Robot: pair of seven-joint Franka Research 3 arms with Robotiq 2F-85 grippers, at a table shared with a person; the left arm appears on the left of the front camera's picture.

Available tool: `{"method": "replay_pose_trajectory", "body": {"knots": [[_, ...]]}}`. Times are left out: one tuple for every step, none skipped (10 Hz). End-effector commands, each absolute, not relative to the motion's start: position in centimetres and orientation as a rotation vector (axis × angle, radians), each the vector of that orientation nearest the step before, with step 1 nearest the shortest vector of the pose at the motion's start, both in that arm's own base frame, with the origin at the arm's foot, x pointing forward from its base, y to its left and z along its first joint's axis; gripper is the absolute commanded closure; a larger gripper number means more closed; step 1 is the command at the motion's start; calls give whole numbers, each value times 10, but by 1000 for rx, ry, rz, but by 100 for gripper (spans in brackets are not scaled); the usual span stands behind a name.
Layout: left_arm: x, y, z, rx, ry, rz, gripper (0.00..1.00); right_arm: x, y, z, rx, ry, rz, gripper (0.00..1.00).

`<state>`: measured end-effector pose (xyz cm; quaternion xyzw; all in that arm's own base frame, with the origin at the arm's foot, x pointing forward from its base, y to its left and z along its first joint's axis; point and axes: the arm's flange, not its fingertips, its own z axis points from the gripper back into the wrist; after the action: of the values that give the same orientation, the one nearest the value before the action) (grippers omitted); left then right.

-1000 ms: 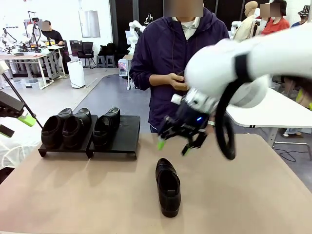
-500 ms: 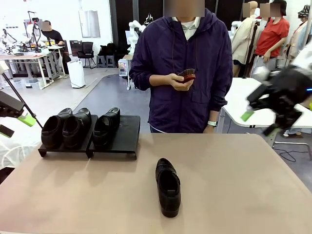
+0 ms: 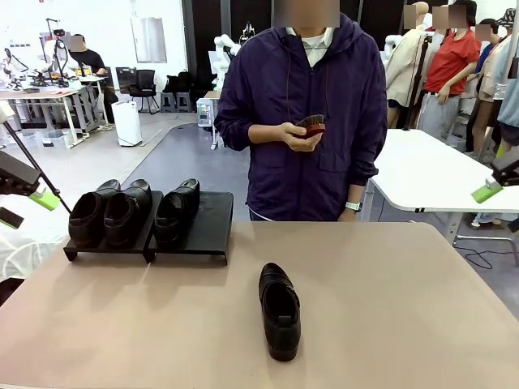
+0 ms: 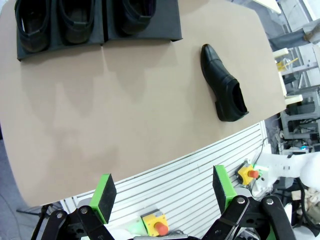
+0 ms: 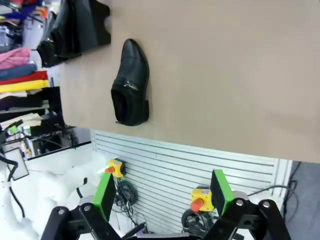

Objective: Organize the shoes by placing them on the stand.
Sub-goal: Pick up one Shoe and place it in the middle of the table.

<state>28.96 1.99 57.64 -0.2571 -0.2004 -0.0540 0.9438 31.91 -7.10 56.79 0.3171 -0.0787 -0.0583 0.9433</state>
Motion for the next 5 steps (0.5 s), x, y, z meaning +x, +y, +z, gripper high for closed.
{"method": "replay_pose_trajectory", "body": {"knots": [[289, 23, 577, -518, -405, -123, 0, 321, -63, 579, 646, -153, -100, 0], [289, 23, 577, -518, -405, -123, 0, 321, -63, 579, 646, -153, -100, 0], [289, 23, 577, -518, -405, -123, 0, 321, -63, 579, 646, -153, -100, 0], [289, 23, 577, -518, -405, -123, 0, 321, -63, 579, 646, -153, -100, 0], [289, 23, 577, -518, -405, -123, 0, 321, -63, 579, 646, -153, -100, 0]]}}
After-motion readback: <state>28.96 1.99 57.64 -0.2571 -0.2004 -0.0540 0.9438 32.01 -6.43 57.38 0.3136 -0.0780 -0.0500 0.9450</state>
